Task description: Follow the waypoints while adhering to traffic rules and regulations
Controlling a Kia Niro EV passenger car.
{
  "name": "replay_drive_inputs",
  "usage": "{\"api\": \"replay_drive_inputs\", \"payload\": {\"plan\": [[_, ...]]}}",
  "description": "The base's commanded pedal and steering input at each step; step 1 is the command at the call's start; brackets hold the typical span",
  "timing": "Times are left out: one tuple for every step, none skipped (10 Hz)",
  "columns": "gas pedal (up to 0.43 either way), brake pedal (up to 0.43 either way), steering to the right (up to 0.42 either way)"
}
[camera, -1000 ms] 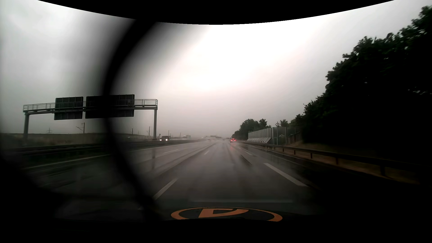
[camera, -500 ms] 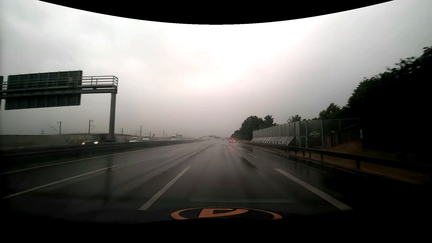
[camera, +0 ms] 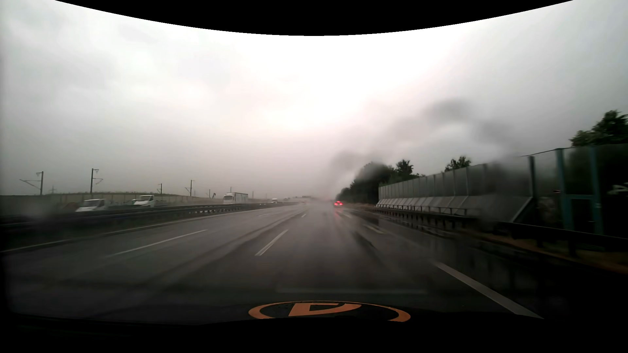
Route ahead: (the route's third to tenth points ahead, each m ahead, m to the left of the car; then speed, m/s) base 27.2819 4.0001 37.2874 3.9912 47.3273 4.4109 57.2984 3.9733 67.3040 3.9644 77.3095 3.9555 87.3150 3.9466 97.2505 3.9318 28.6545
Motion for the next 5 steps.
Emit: {"api": "replay_drive_inputs", "payload": {"plan": [[0.240,0.000,-0.001],[0.240,0.000,-0.002],[0.240,0.000,-0.002],[0.240,0.000,-0.002],[0.240,0.000,-0.002]]}}
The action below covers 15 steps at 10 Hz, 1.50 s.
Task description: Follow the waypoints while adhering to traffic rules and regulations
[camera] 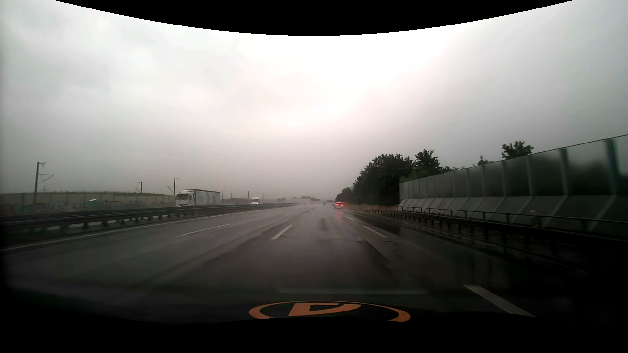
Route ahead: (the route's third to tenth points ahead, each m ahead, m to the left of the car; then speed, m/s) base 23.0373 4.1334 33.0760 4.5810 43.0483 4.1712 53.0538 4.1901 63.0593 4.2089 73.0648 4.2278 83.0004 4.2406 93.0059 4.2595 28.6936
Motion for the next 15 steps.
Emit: {"api": "replay_drive_inputs", "payload": {"plan": [[0.240,0.000,-0.002],[0.240,0.000,-0.001],[0.240,0.000,-0.001],[0.240,0.000,-0.004],[0.240,0.000,-0.006],[0.240,0.000,-0.006],[0.240,0.000,-0.006],[0.240,0.000,-0.006],[0.240,0.000,-0.005],[0.240,0.000,-0.002],[0.228,0.000,-0.001],[0.228,0.000,-0.001],[0.228,0.000,-0.001],[0.228,0.000,-0.001],[0.228,0.000,-0.001]]}}
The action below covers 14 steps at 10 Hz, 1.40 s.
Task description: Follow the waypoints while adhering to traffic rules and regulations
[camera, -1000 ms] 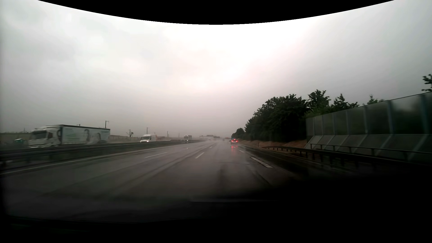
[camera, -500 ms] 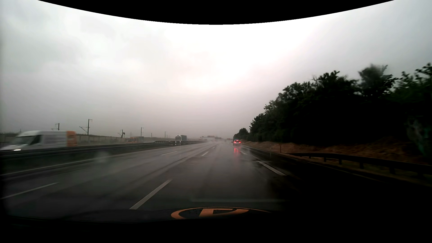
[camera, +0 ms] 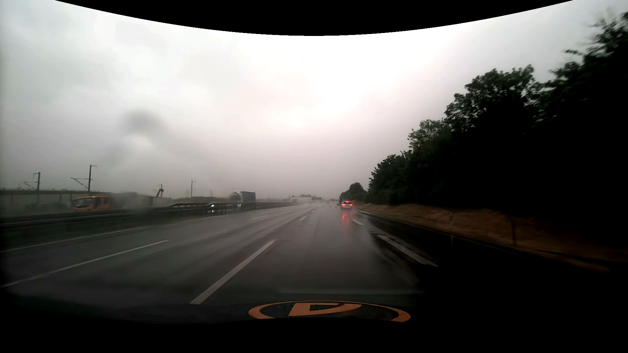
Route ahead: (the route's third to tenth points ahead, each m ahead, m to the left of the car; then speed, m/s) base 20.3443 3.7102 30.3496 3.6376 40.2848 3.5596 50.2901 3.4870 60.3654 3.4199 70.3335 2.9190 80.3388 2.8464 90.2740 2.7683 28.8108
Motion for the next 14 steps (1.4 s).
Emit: {"api": "replay_drive_inputs", "payload": {"plan": [[0.228,0.000,-0.001],[0.240,0.000,-0.001],[0.240,0.000,-0.001],[0.240,0.000,-0.001],[0.240,0.000,-0.002],[0.240,0.000,-0.001],[0.240,0.000,0.003],[0.240,0.000,0.004],[0.240,0.000,0.001],[0.240,0.000,0.001],[0.240,0.000,0.001],[0.240,0.000,0.001],[0.240,0.000,0.001],[0.240,0.000,0.001]]}}
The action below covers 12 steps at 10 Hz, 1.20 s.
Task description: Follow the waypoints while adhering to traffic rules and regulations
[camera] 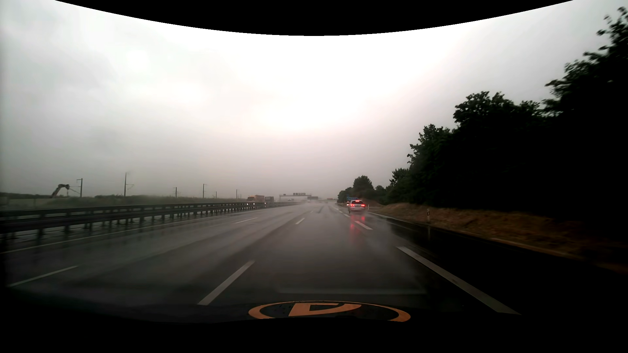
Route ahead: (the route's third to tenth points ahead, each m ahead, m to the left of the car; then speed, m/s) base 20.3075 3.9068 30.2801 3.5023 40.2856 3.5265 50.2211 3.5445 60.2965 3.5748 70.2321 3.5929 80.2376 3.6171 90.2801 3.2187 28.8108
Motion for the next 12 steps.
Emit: {"api": "replay_drive_inputs", "payload": {"plan": [[0.240,0.000,0.001],[0.240,0.000,0.001],[0.240,0.000,0.001],[0.240,0.000,0.000],[0.240,0.000,0.000],[0.240,0.000,0.000],[0.240,0.000,0.000],[0.240,0.000,0.000],[0.240,0.000,0.000],[0.240,0.000,0.000],[0.240,0.000,0.000],[0.240,0.000,0.000]]}}
